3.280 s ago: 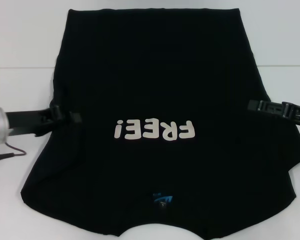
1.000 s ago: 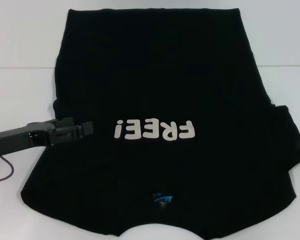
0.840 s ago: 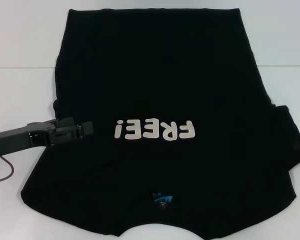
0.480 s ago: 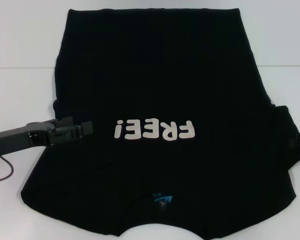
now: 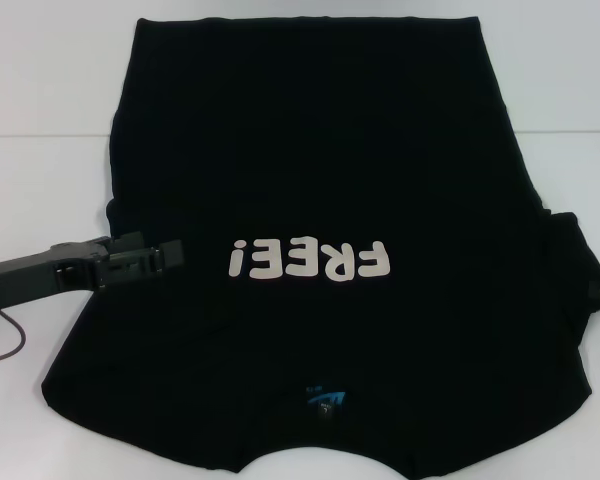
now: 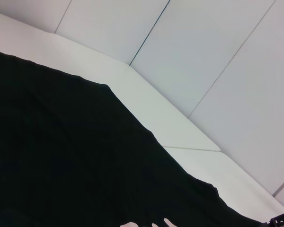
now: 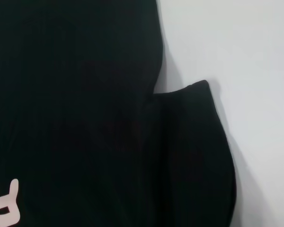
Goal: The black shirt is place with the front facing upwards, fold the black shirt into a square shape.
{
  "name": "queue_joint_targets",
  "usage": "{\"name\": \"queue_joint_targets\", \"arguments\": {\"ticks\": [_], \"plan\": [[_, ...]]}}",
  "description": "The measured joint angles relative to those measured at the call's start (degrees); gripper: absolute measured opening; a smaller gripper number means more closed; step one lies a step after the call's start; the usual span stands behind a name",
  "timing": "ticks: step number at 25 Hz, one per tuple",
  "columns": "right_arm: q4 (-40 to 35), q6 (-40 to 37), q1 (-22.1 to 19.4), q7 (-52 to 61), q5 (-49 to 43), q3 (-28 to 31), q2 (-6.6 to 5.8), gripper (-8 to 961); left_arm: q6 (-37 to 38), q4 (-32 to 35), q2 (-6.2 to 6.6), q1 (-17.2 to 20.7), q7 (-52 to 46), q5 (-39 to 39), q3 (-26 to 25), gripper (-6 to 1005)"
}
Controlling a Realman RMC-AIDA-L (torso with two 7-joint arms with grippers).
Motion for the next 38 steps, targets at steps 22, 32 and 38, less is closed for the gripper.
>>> {"name": "queue_joint_targets", "arguments": {"ticks": [22, 32, 38], "plan": [[-4.4, 1.5, -2.7, 0.0, 0.0, 0.6, -0.53, 35, 0.6, -0.1, 0.00, 0.9, -0.2, -1.3, 0.0, 950], [-7.0, 4.8, -4.6, 0.0, 0.0, 1.2, -1.13, 53, 1.2, 0.0, 0.36, 2.7, -0.1, -5.5, -0.8, 950], [-7.2, 4.2, -3.9, -0.4, 0.4, 3.5, -1.80, 68, 1.3, 0.0, 0.43, 3.2, -0.3, -6.6, -0.8, 950]]}}
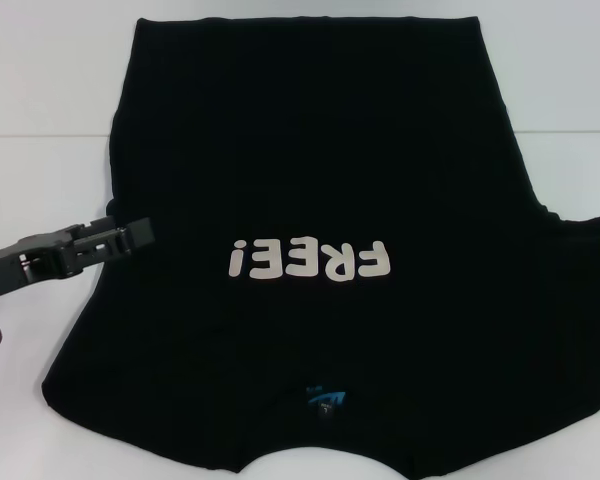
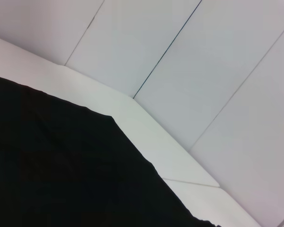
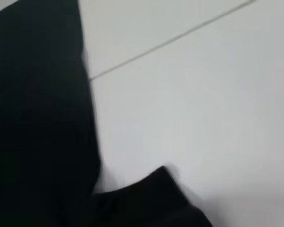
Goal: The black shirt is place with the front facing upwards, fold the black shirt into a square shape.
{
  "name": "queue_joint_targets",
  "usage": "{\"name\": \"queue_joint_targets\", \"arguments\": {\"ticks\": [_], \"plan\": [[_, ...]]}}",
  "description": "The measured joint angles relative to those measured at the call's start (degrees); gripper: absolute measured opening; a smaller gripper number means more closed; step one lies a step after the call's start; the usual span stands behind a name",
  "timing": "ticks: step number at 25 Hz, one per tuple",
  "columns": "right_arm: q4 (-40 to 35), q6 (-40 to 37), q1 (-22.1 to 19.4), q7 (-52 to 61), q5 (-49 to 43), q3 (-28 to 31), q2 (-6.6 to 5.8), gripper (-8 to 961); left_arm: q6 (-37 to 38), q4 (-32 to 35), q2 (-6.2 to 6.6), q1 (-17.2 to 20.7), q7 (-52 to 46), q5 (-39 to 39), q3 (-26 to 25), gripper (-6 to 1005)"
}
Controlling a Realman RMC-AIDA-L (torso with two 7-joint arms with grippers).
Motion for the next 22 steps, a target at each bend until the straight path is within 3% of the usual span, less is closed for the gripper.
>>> {"name": "queue_joint_targets", "arguments": {"ticks": [8, 12, 17, 22], "plan": [[-3.9, -11.2, 2.5, -0.1, 6.7, -0.3, 0.66, 88, 0.1, 0.0, 0.08, 0.0, -0.2, -1.2, -0.1, 949], [-6.1, -15.6, 5.0, -0.1, 10.7, -3.0, 2.04, 98, 0.1, 0.0, 0.10, 0.0, -0.2, -1.6, -1.1, 949], [-1.7, -11.0, 10.0, -0.1, 9.9, -9.3, 4.35, 110, 0.1, -0.3, 0.20, 0.0, -0.2, -1.8, -2.5, 949], [6.8, -4.3, 13.8, -1.3, 9.3, -13.5, 4.68, 123, 0.2, -0.4, 0.26, 0.3, -0.2, -1.8, -3.8, 949]]}}
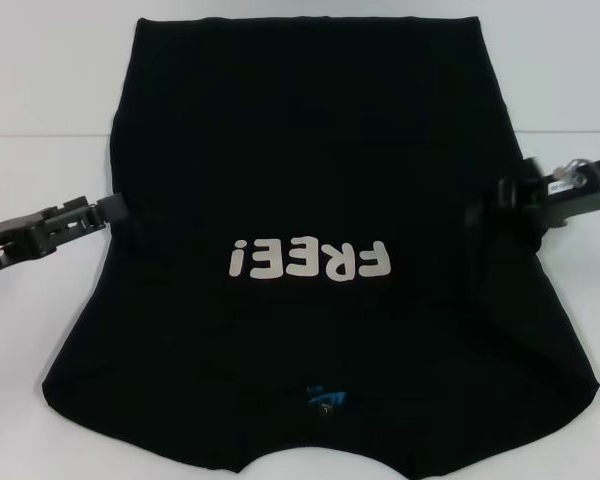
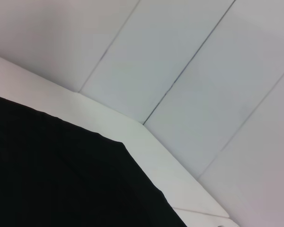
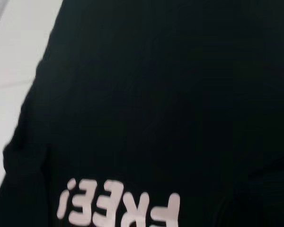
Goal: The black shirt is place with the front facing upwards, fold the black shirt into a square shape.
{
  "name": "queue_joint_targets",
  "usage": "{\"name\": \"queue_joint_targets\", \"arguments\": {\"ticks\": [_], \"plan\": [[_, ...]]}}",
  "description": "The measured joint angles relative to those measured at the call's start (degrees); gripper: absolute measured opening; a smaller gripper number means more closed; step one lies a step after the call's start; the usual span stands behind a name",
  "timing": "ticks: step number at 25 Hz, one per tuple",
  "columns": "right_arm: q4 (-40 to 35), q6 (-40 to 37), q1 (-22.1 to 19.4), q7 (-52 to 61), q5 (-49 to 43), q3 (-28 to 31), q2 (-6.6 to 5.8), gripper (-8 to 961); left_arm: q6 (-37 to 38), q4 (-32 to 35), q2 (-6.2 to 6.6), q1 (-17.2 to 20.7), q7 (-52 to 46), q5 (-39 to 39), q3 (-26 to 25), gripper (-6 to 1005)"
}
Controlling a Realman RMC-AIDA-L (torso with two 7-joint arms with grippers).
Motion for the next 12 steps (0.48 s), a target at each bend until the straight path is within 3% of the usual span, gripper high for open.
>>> {"name": "queue_joint_targets", "arguments": {"ticks": [8, 12], "plan": [[1.0, -2.4, 0.4, -2.9, -0.1, -0.8, -1.38, 143, 0.3, -0.1, 0.01, 0.2, 0.1, -0.1, -1.4, 949], [-2.2, -6.5, -1.1, -2.5, 0.6, 4.0, -2.45, 310, 2.6, 0.3, 1.08, 0.7, -2.8, 0.3, -1.8, 949]]}}
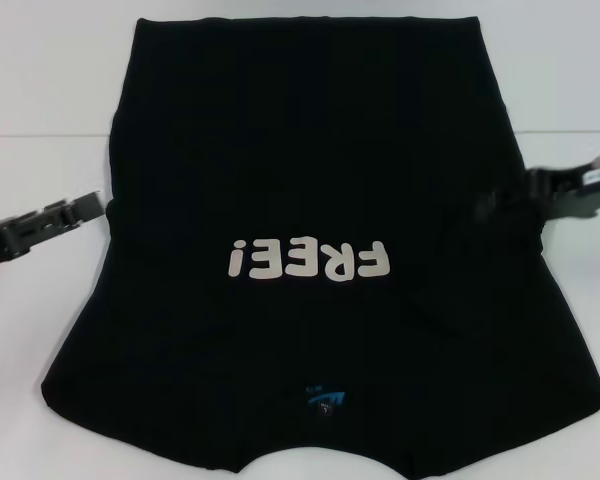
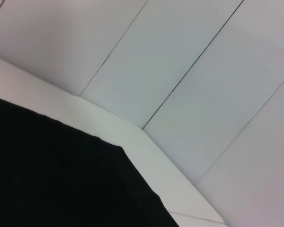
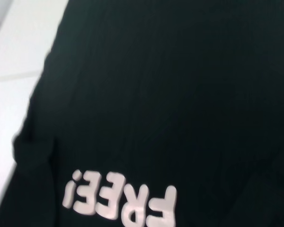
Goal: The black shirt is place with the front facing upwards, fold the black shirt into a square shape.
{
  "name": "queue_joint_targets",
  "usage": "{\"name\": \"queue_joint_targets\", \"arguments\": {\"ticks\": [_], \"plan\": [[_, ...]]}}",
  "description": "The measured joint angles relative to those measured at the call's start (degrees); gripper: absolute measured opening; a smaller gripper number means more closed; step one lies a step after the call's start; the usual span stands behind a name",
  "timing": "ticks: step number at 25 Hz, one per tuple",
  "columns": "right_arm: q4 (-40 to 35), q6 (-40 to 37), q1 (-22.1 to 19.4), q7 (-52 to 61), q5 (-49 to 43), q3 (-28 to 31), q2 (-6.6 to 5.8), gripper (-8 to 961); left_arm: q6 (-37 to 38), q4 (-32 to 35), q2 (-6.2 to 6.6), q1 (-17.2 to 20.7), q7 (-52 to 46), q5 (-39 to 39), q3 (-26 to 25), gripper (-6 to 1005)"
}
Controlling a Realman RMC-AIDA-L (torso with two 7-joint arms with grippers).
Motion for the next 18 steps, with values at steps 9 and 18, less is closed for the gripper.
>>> {"name": "queue_joint_targets", "arguments": {"ticks": [9, 18], "plan": [[-2.3, -3.5, -1.5, -0.2, 2.7, 6.5, -1.38, 615, 7.1, 0.0, 4.93, 4.4, -24.7, 10.8, 0.3, 948], [-2.4, -3.3, -0.3, -0.5, 2.6, 5.9, -1.16, 614, 2.3, 0.1, 3.92, 5.0, -27.6, 17.5, 0.3, 948]]}}
